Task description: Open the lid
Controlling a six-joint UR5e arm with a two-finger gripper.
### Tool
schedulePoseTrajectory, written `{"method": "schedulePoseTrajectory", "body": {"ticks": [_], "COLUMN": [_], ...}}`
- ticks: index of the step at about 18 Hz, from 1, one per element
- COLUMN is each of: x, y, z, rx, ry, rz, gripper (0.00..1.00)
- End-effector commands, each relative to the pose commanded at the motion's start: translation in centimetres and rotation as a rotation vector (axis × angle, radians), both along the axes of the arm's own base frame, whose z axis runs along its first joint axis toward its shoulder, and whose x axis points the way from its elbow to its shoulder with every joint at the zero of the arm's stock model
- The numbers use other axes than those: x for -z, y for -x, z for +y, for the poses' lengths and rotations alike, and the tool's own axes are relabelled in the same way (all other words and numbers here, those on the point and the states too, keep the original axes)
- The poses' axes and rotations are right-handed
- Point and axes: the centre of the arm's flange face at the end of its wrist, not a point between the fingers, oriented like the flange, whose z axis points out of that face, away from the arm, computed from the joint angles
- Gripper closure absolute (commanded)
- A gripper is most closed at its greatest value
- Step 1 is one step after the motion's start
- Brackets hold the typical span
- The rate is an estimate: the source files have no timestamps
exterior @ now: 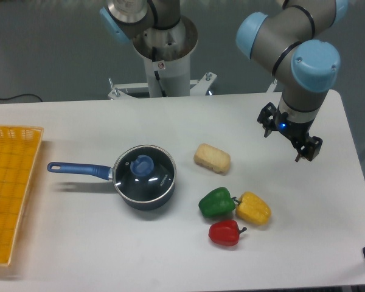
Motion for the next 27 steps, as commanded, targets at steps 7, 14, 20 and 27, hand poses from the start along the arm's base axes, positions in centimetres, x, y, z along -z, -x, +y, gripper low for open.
{"method": "schedulePoseTrajectory", "body": {"ticks": [7,14,20,27], "x": [0.3,-0.2,-1.2,-1.8], "y": [-0.2,-1.0,-5.4,-10.1], "z": [0.0,0.5,4.4,6.2], "rx": [0.003,0.005,-0.045,0.018], "ry": [0.006,0.001,-0.038,-0.041], "rz": [-0.003,0.004,0.004,0.002], "gripper": [0.00,0.00,0.00,0.03]}}
